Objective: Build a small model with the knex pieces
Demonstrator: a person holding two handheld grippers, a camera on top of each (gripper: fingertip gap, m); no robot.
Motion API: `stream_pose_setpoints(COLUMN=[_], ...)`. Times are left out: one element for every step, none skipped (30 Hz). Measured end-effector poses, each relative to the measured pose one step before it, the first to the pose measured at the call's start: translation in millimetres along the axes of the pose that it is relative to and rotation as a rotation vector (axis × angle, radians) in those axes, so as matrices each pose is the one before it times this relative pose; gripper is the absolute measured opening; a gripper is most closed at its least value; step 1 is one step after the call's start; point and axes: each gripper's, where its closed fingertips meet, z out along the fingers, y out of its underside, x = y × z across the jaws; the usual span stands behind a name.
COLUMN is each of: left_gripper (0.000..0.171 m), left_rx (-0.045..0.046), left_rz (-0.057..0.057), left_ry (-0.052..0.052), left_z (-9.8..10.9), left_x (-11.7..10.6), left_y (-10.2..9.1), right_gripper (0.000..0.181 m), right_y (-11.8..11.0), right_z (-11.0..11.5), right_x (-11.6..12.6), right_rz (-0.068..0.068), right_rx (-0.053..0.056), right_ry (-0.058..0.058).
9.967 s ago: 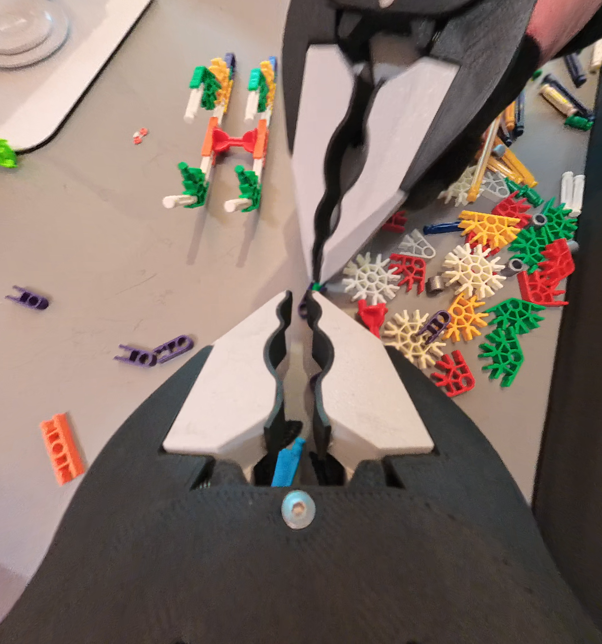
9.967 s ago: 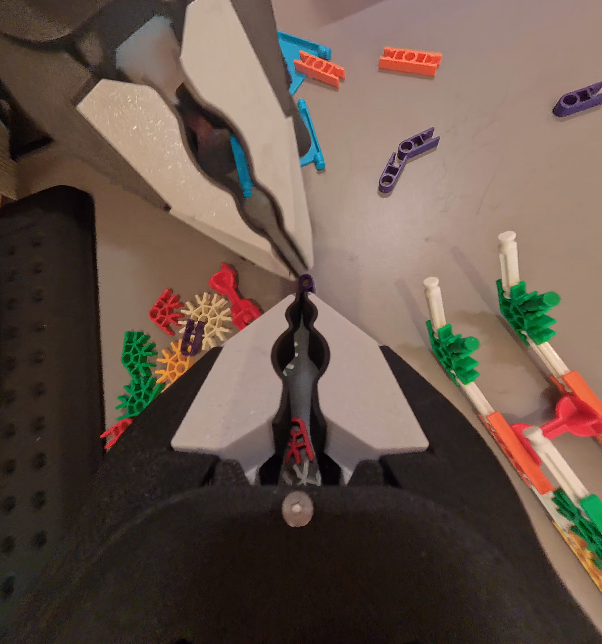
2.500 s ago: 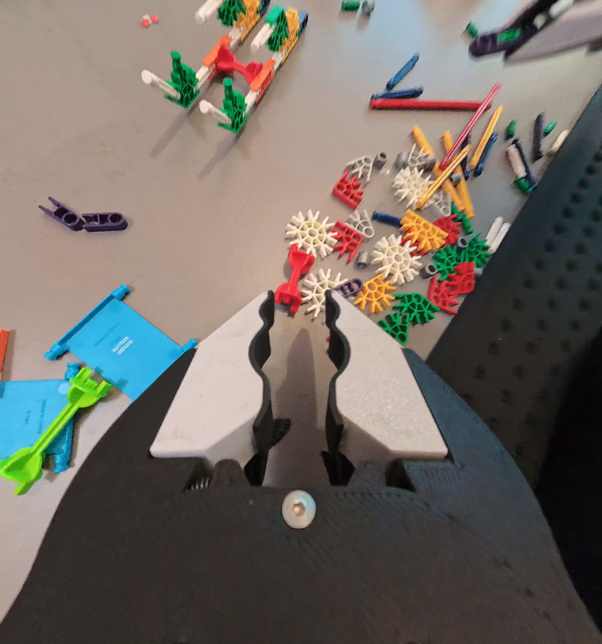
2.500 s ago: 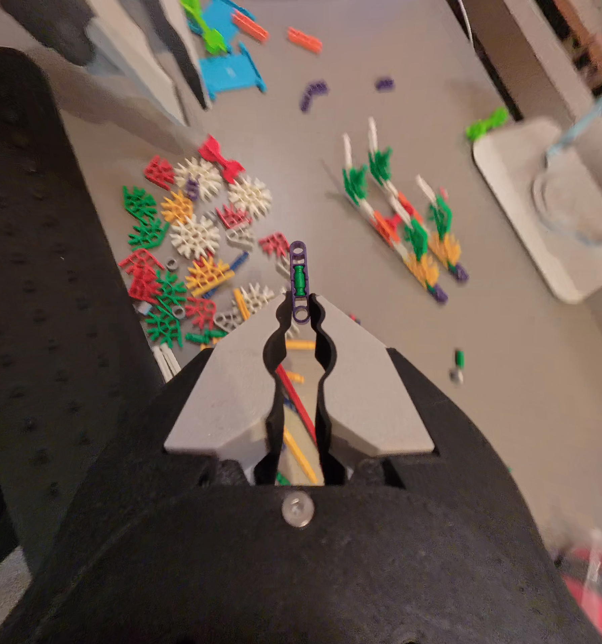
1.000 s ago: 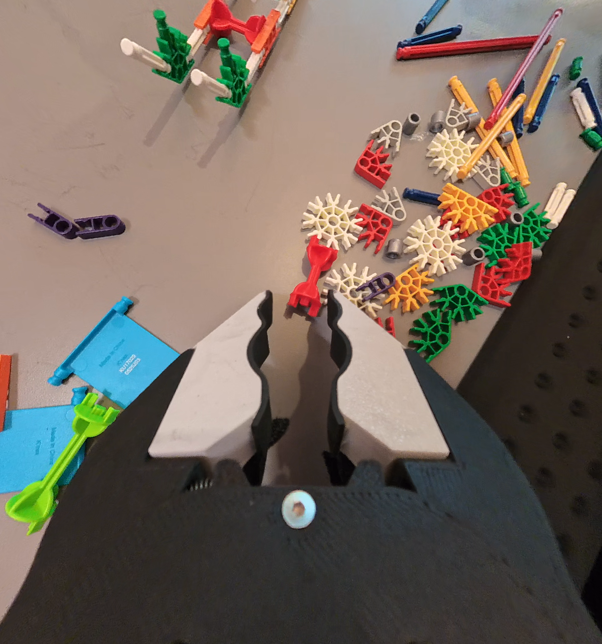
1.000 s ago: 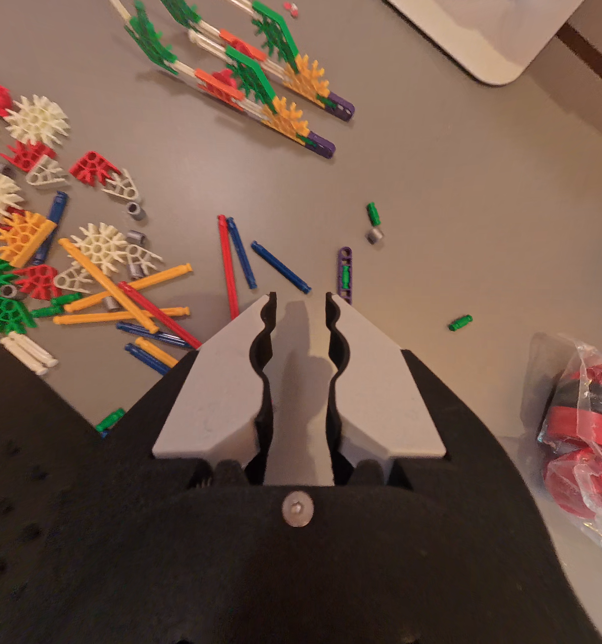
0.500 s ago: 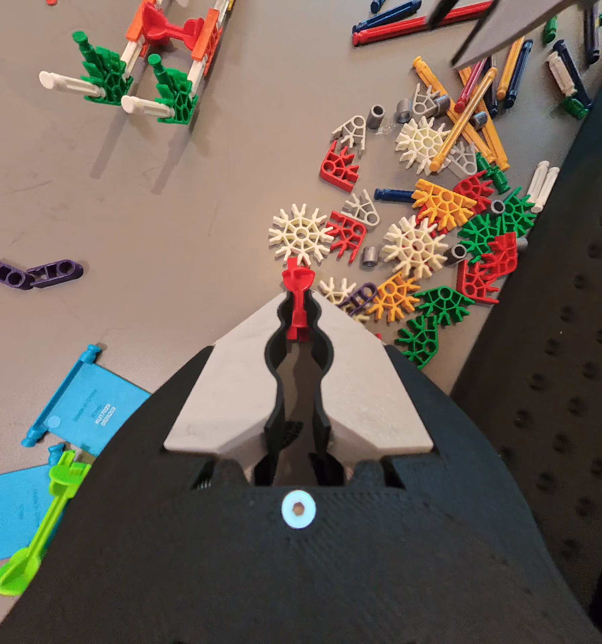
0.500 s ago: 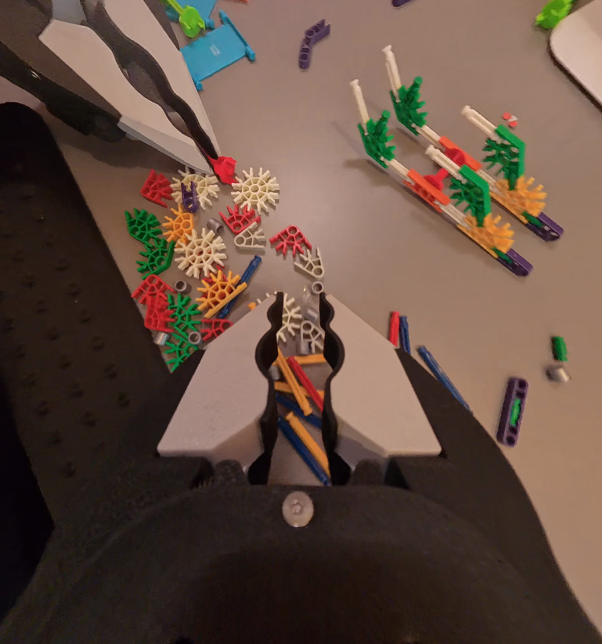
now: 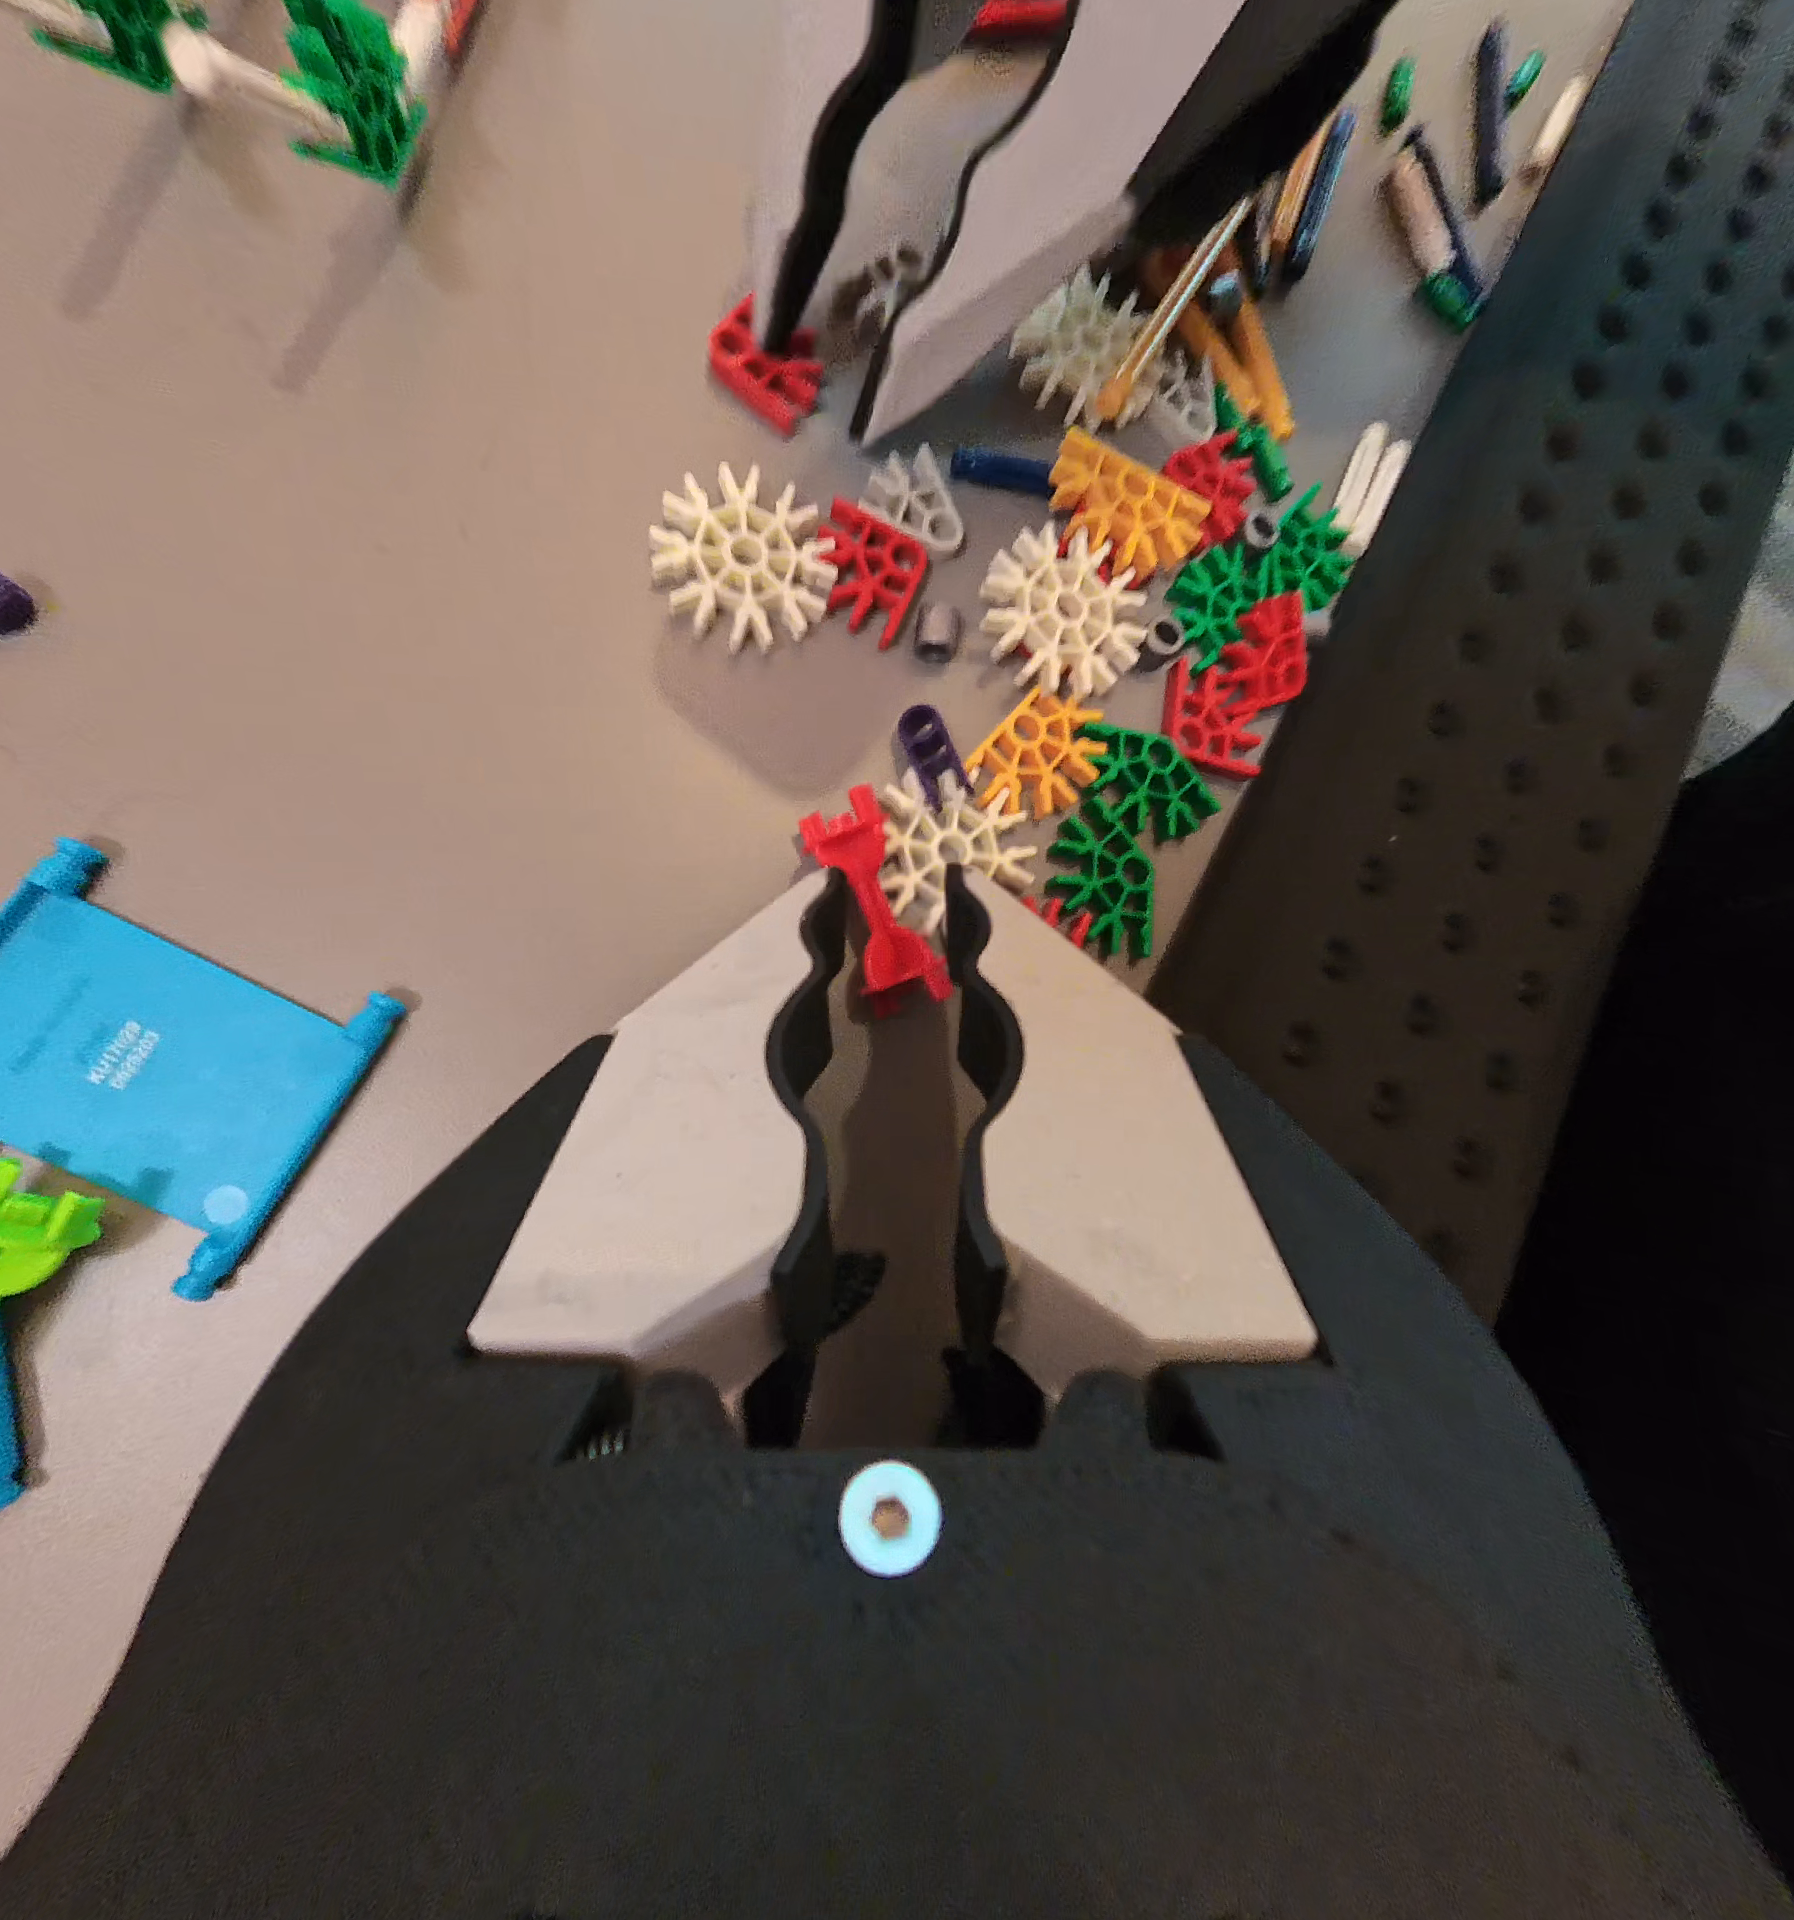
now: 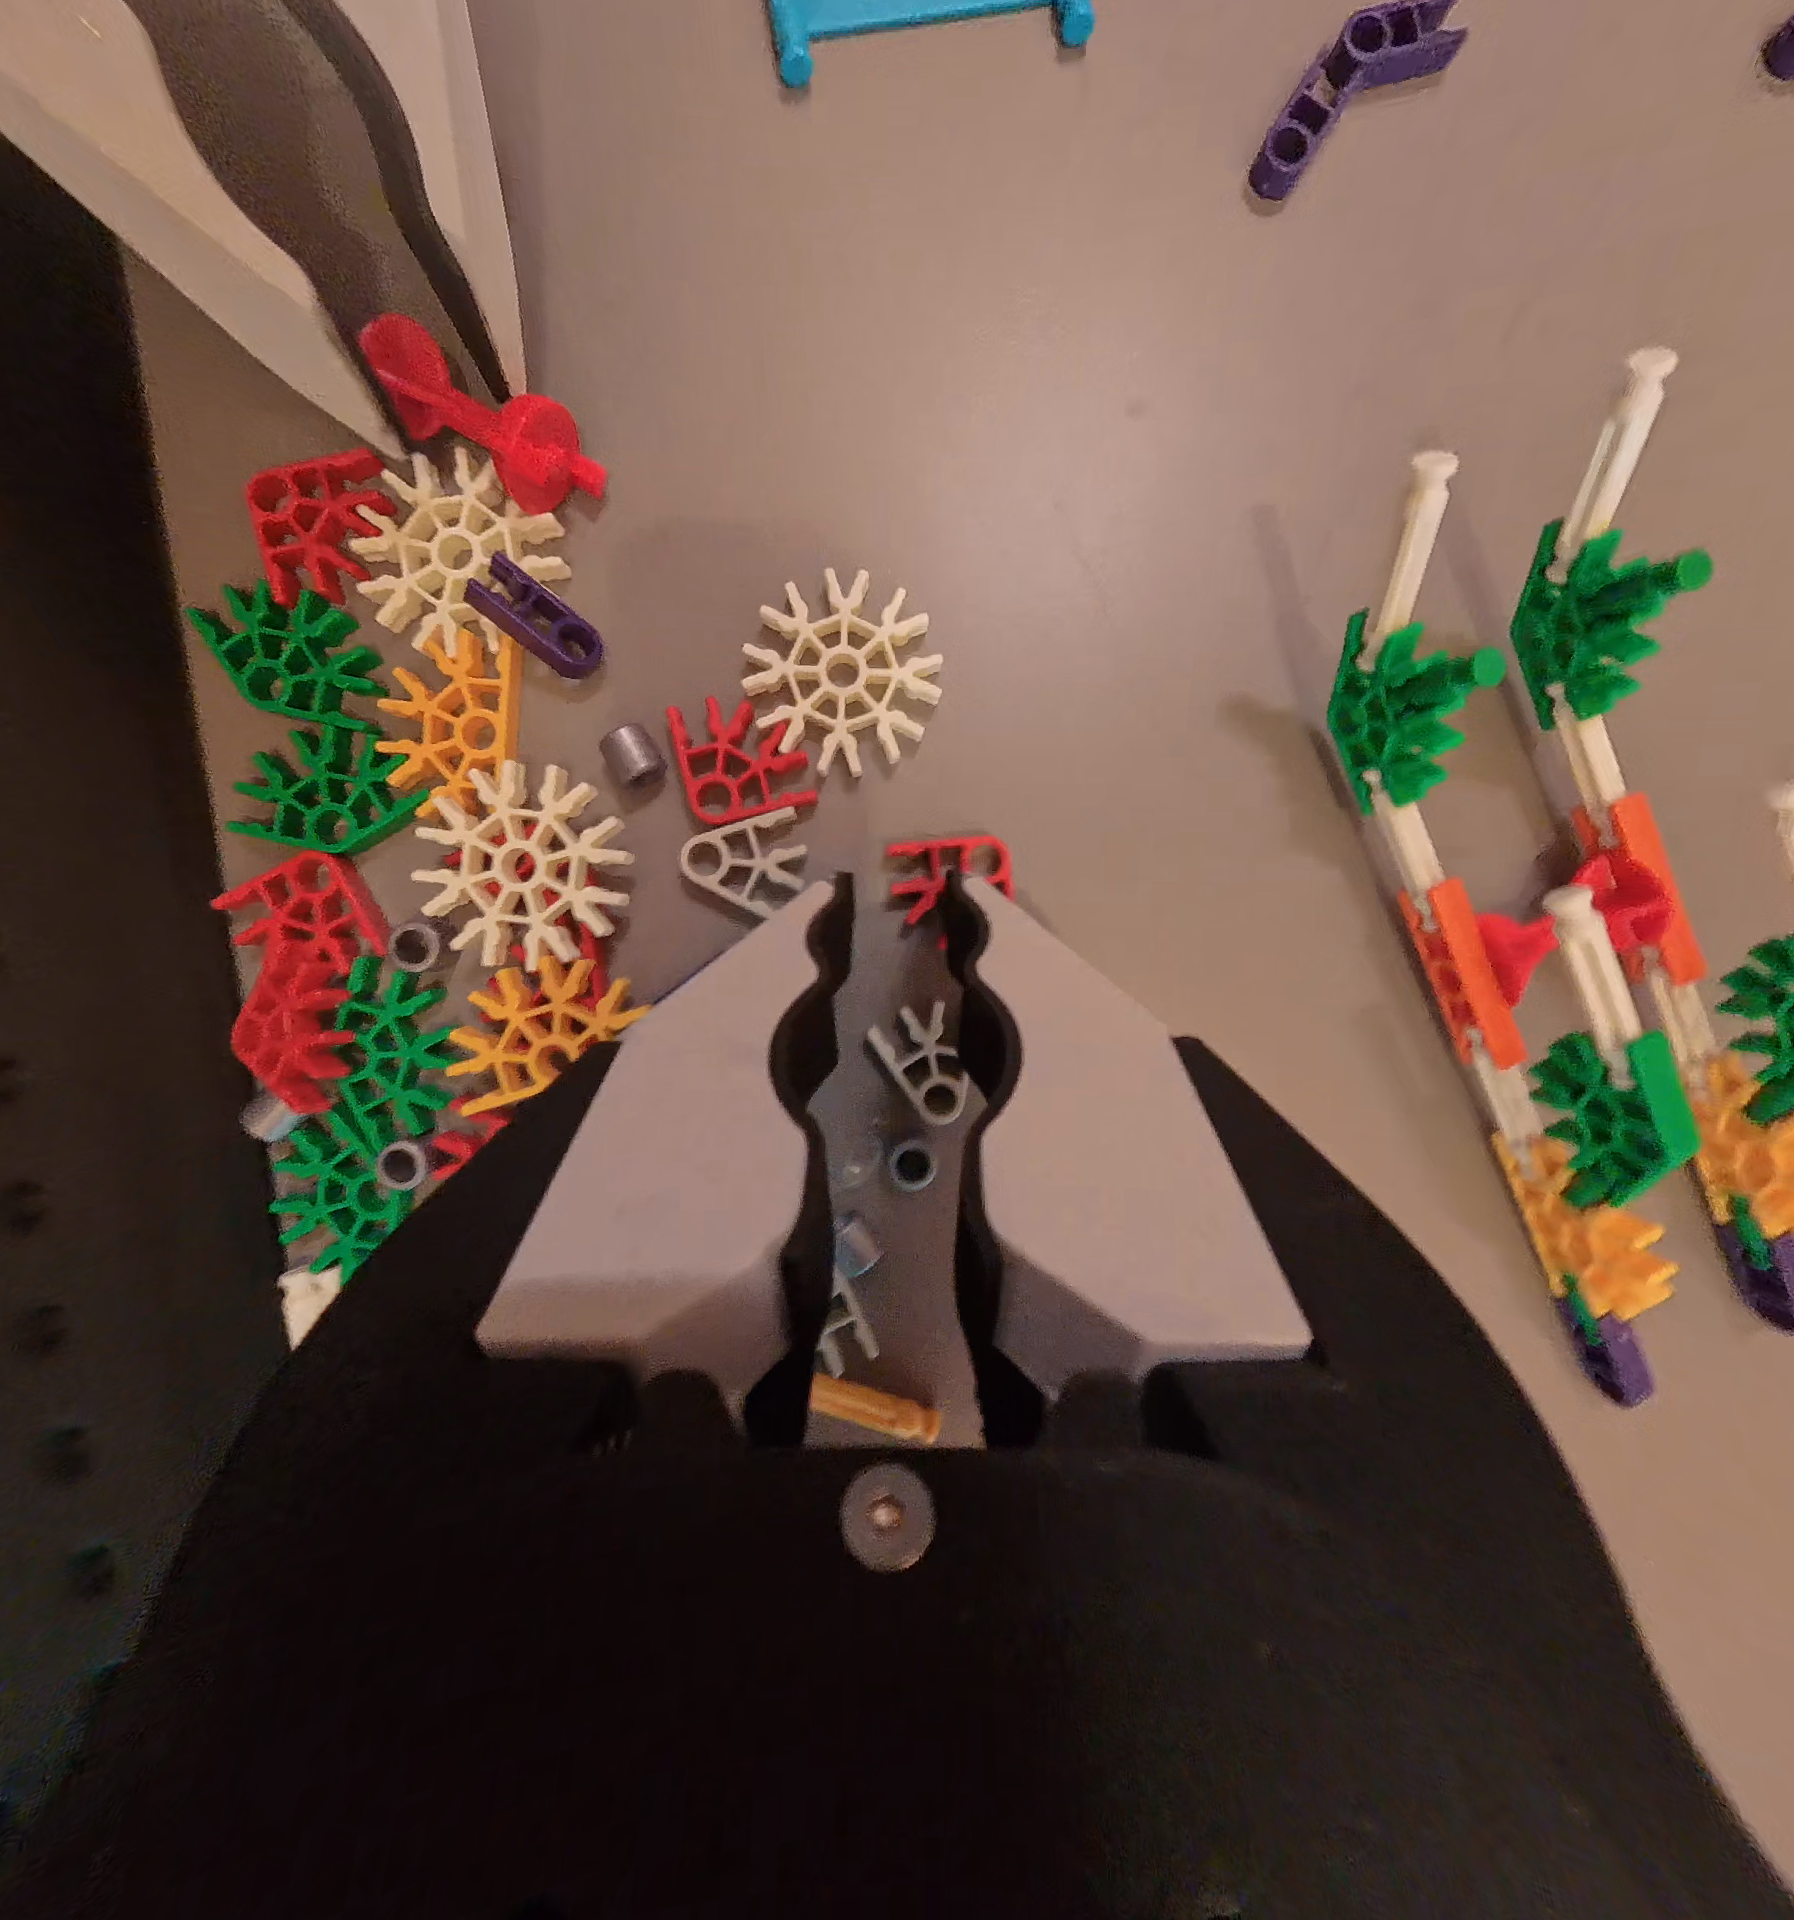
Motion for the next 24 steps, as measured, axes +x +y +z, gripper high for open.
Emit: stream_pose_setpoints(left_gripper=[0.018, 0.018, 0.019, 0.02, 0.02, 0.02, 0.02, 0.02, 0.02, 0.02, 0.02, 0.02, 0.02, 0.02, 0.019, 0.02, 0.02, 0.021, 0.02, 0.02, 0.02, 0.021, 0.021, 0.021], left_rx=[0.02444, 0.01864, 0.0118, 0.00495, 0.00172, -0.00523, -0.0089, -0.00621, -0.01558, -0.01681, -0.00307, 0.00515, -0.00122, -0.00214, 0.00343, 0.00138, -0.00333, -0.00291, -0.00246, -0.00806, -0.01268, -0.00892, -0.00454, 0.00224], left_rz=[-0.0002, 0.0097, 0.0157, 0.0177, 0.0252, 0.0345, 0.0414, 0.044, 0.0382, 0.0373, 0.0316, 0.0164, 0.0107, 0.0143, 0.0132, 0.0103, 0.0144, 0.0177, 0.0166, 0.0111, 0.0076, 0.0106, 0.0091, 0.0011], left_ry=[0.0001, -0.0075, -0.0121, -0.0143, -0.0105, -0.0057, -0.0111, -0.0102, -0.0024, -0.0135, -0.0105, 0.0061, 0.0099, 0.0013, 0.0035, 0.0124, 0.007, -0.0055, -0.0012, 0.0073, 0.0038, -0.0066, -0.0066, -0.0026], left_z=[-3.67, -3.2, -1.83, -0.18, 1.35, 2.75, 3.97, 5.24, 6.0, 5.77, 5.1, 4.89, 4.42, 4.24, 4.29, 4.47, 4.58, 4.33, 3.87, 3.53, 3.02, 1.89, 0.72, -0.16], left_x=[-0.55, -1.94, -3.22, -4.34, -3.85, -3.05, -3.86, -3.91, -3.07, -5.0, -4.76, -2.42, -1.7, -2.41, -1.69, -0.01, -0.74, -2.37, -1.78, -0.54, -1.16, -2.16, -1.88, -1.47], left_y=[-6.89, -7.12, -6.85, -6.49, -6.48, -5.92, -5.63, -5.51, -3.6, -2.96, -4.34, -5.06, -3.91, -3.11, -3.21, -2.37, -1.33, -1.3, -1.38, -0.32, 0.37, -0.19, -0.78, -1.34], right_gripper=[0.023, 0.026, 0.027, 0.027, 0.025, 0.022, 0.019, 0.016, 0.014, 0.01, 0.009, 0.009, 0.007, 0.004, 0.004, 0.004, 0.003, 0.002, 0.002, 0.001, 0.001, 0.003, 0.004, 0.005], right_y=[-1.75, -2.03, -2.32, 0.05, 3.76, 7.0, 9.24, 11.21, 13.05, 14.0, 14.34, 14.46, 14.42, 14.78, 13.3, 10.54, 7.98, 5.66, 3.74, 2.58, 1.39, 0.78, 0.63, 0.94], right_z=[-0.59, -4.58, -7.88, -10.21, -11.58, -11.87, -11.08, -10.06, -8.99, -8.09, -7.26, -6.6, -6.48, -6.15, -5.18, -3.52, -1.51, 1.03, 3.22, 4.89, 5.49, 5.28, 4.72, 3.95], right_x=[4.45, 3.69, 1.61, 1.21, 1.82, -0.21, -2.78, -3.82, -3.66, -3.66, -3.77, -2.7, -2.84, -3.27, -3.94, -6.02, -7.43, -5.57, -4.21, -4.43, -5.07, -6.72, -4.55, -0.73], right_rz=[-0.0063, -0.0002, 0.0047, 0.0158, 0.0251, 0.0264, 0.0255, 0.0272, 0.0284, 0.0247, 0.0222, 0.0269, 0.0331, 0.038, 0.0427, 0.0436, 0.0361, 0.0298, 0.0386, 0.0512, 0.0537, 0.0491, 0.0479, 0.0498], right_rx=[-0.0125, -0.0005, 0.0163, 0.0166, 0.0082, 0.0044, 0.0033, -0.0022, -0.0108, -0.0157, -0.0173, -0.0155, -0.0128, -0.0127, -0.0079, -0.0015, -0.0016, -0.004, -0.0069, -0.0074, -0.0032, 0.0012, 0.0049, 0.0076], right_ry=[0.0124, 0.0097, 0.0013, 0.0035, 0.0114, 0.004, -0.0063, -0.0066, -0.0007, 0.0037, 0.008, 0.0143, 0.0119, 0.0054, -0.0012, -0.0142, -0.0178, -0.0006, 0.009, 0.0036, -0.0031, -0.0155, -0.0067, 0.0116])
